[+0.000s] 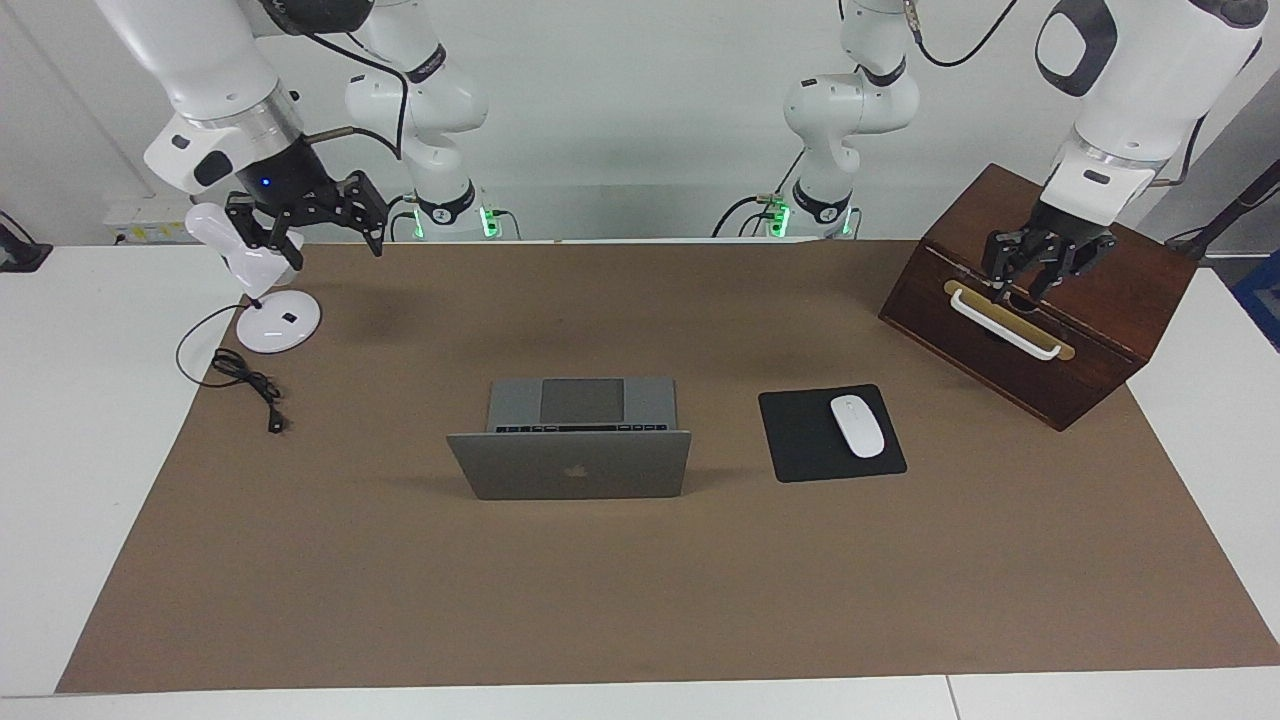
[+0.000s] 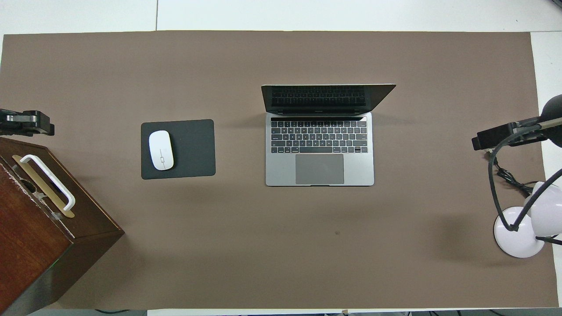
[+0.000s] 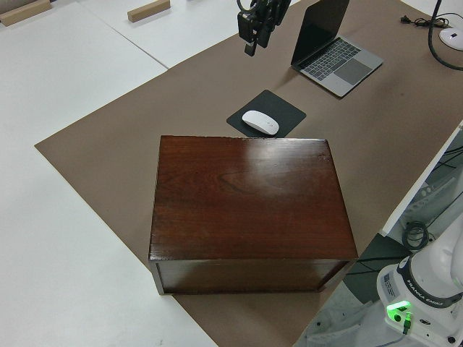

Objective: Close laptop with both arms

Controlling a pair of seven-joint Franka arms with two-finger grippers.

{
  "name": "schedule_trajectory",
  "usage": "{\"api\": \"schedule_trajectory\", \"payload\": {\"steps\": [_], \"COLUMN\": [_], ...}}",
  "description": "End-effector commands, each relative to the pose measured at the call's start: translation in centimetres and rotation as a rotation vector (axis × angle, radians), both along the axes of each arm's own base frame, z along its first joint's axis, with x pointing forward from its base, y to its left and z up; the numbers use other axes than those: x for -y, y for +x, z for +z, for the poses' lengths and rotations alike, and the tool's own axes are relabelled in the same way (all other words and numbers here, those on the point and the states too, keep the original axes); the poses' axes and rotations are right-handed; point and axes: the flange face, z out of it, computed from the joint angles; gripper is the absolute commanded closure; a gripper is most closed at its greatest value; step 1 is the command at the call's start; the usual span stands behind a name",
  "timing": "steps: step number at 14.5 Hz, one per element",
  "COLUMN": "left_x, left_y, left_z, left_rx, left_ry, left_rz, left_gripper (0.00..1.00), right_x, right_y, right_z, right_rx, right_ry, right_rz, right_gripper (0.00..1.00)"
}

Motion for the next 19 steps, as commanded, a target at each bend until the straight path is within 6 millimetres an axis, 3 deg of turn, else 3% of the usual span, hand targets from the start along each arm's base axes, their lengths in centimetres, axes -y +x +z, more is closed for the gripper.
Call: {"api": "schedule_trajectory", "payload": {"steps": [1, 5, 9, 12, 17, 19], "left_x": [0.2, 0.9, 4.9, 8.0, 13.7, 16.0], "left_y": [-1.0, -0.9, -1.6, -3.4, -8.2, -10.0], "left_z": [0.0, -0.1, -1.7, -4.3, -8.9, -9.8], "left_rx": [0.028, 0.034, 0.074, 0.153, 0.269, 0.299], "left_ry": [-0.009, -0.009, -0.037, -0.096, -0.135, -0.150], "left_rz": [0.004, -0.016, -0.082, -0.114, -0.215, -0.264], "left_gripper": [1.00, 1.00, 1.00, 1.00, 1.00, 1.00], "right_x": [-0.2, -1.2, -2.4, -2.6, -3.7, -3.8], "right_y": [-0.4, -0.7, -0.7, -0.7, -0.5, 0.3], "right_z": [0.3, 0.2, 0.3, 0.3, 0.3, -0.1], "right_rx": [0.006, -0.014, -0.010, -0.004, 0.012, 0.045], "right_ry": [0.028, 0.026, 0.025, 0.025, 0.069, 0.063], "right_rz": [0.001, 0.018, 0.037, 0.043, 0.055, 0.086], "right_gripper": [0.00, 0.00, 0.00, 0.00, 0.00, 0.00]}}
